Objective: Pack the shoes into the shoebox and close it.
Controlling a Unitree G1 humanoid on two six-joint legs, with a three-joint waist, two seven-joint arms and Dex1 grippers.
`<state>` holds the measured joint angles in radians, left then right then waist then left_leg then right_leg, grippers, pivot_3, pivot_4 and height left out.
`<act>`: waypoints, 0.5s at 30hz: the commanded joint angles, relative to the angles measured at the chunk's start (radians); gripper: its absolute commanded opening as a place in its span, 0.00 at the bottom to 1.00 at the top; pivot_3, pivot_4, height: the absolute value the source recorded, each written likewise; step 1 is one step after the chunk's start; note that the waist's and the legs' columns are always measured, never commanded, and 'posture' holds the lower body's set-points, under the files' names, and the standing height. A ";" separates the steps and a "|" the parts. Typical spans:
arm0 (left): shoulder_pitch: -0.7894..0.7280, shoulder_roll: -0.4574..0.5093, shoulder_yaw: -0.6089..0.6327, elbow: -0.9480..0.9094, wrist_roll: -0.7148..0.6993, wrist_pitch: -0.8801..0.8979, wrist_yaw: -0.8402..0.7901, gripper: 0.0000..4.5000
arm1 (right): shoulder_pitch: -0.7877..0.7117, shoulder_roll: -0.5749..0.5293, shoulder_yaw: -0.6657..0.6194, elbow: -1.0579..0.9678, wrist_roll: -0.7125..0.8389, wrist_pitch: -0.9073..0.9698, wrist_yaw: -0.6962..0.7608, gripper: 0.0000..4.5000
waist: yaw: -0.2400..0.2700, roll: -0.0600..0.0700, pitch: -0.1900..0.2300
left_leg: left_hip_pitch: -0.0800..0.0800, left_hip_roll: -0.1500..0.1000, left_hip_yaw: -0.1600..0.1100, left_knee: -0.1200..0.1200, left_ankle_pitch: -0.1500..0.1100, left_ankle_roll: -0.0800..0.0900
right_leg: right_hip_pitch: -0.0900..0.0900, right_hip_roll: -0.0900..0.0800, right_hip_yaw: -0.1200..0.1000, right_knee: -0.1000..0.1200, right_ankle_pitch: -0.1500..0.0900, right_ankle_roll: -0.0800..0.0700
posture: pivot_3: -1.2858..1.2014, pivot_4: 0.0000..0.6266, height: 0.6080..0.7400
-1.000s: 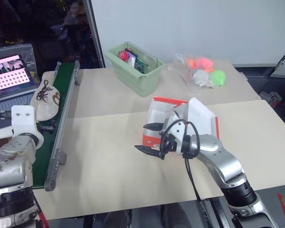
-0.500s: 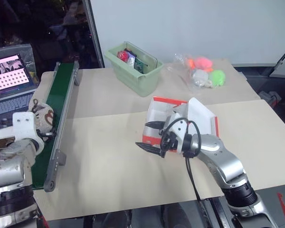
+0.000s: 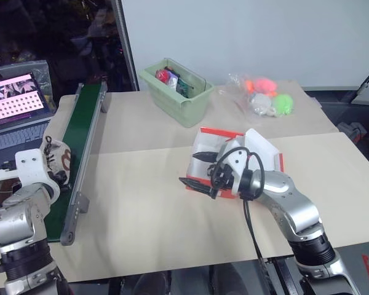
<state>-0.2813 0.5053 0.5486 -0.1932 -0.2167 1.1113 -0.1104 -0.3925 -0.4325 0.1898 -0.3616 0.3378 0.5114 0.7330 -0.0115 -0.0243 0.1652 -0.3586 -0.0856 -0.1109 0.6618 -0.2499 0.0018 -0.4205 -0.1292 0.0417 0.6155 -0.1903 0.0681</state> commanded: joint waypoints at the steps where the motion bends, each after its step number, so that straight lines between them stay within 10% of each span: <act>1: 0.000 -0.004 -0.014 0.025 -0.011 0.018 -0.009 0.12 | -0.025 0.010 -0.028 -0.037 0.024 0.002 -0.011 1.00 | 0.000 0.000 0.000 | 0.000 0.000 0.000 0.000 0.000 0.000 | 0.000 0.000 0.000 0.000 0.000 0.000 | 0.52 0.24 1.00; 15: -0.055 -0.033 -0.077 -0.029 0.076 -0.154 0.093 0.03 | -0.053 0.031 -0.038 0.004 0.014 0.015 -0.041 1.00 | 0.004 -0.001 0.000 | -0.001 0.000 0.000 0.000 0.001 -0.001 | 0.000 0.000 -0.001 -0.001 -0.001 0.001 | 0.52 0.24 1.00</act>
<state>-0.3039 0.4670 0.4933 -0.1823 -0.1606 1.0215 -0.0367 -0.4188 -0.4146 0.1777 -0.3523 0.3375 0.5249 0.7069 -0.0075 -0.0256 0.1655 -0.3603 -0.0852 -0.1110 0.6618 -0.2493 0.0007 -0.4215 -0.1291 0.0408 0.6147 -0.1907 0.0689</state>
